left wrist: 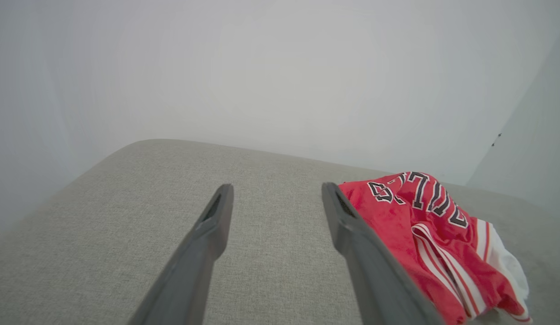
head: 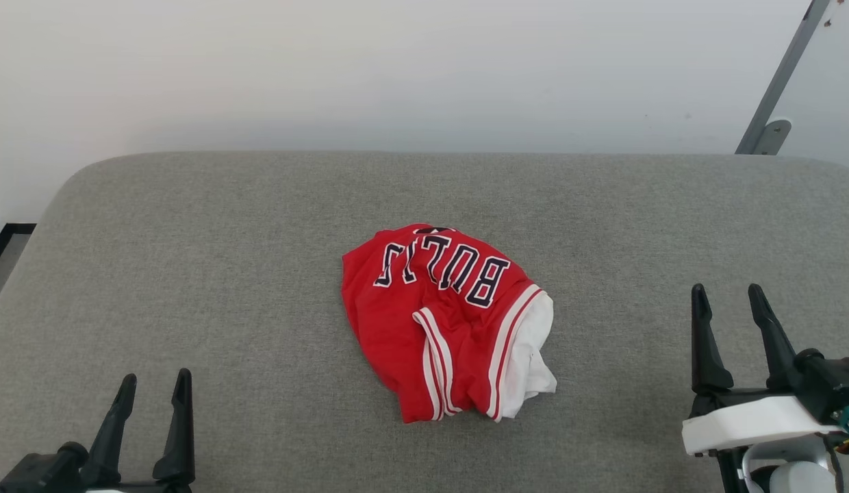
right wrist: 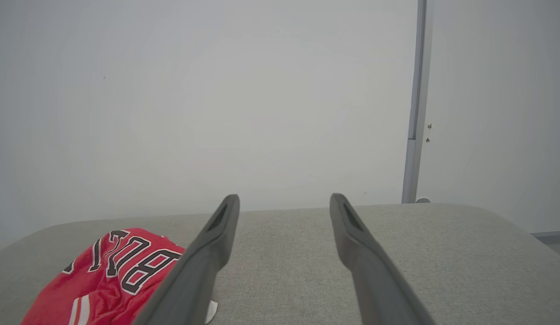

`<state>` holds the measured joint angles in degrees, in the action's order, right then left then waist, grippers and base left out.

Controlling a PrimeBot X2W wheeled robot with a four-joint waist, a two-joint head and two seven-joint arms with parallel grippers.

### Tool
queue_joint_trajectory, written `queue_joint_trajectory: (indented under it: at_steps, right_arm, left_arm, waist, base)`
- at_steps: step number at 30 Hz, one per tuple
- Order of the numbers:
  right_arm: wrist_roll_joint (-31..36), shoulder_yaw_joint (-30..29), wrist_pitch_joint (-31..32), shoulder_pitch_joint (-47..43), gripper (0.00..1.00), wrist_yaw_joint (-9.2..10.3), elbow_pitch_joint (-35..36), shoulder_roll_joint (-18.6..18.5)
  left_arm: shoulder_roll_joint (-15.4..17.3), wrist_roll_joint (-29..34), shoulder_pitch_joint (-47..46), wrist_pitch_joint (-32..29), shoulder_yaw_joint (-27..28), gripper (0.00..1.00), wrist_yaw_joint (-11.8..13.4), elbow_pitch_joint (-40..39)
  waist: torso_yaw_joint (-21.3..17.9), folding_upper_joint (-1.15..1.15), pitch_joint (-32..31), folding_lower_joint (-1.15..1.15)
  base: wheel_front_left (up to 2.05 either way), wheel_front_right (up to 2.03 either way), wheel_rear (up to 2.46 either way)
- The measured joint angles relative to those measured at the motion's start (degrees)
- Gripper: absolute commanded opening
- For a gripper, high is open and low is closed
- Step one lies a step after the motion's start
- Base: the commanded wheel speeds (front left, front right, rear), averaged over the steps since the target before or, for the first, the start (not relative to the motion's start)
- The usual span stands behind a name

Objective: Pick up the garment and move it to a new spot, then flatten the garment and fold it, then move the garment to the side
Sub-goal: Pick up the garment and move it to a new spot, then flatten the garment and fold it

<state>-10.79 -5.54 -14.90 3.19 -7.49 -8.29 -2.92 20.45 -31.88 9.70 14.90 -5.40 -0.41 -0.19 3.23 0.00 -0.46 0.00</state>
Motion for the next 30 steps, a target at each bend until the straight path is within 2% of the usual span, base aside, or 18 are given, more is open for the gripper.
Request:
queue_joint_trajectory:
  at_steps: [7,13,23,30]
  right_arm:
    - [-0.9,-0.6,0.0,-0.6,1.0,0.0,0.0,0.0]
    - [-1.3,-0.7,-0.1,-1.1,1.0,0.0,-0.3,0.0]
    - [-1.9,-0.3,-0.1,-1.9,1.0,0.0,-0.5,0.0]
    - [-2.0,2.4,0.7,-2.3,1.0,0.0,-0.9,0.0]
  left_arm:
    - [-3.5,3.3,-0.1,0.0,2.7,1.0,-3.1,0.7]
    - [-5.3,5.0,-0.3,0.0,3.7,1.0,-4.6,2.0]
    - [-6.7,8.1,-1.0,0.0,4.8,1.0,-5.7,2.9]
    - [-7.2,9.3,-1.0,0.0,4.8,1.0,-6.2,3.0]
  waist:
    - [-0.3,0.0,0.1,0.0]
    - [-0.5,0.0,0.0,0.0]
    - [-0.6,0.0,-0.2,0.0]
    - [-0.2,0.0,-0.3,0.0]
  base:
    - [0.0,0.0,0.0]
    - [0.0,0.0,0.0]
    - [0.0,0.0,0.0]
    - [0.0,0.0,0.0]
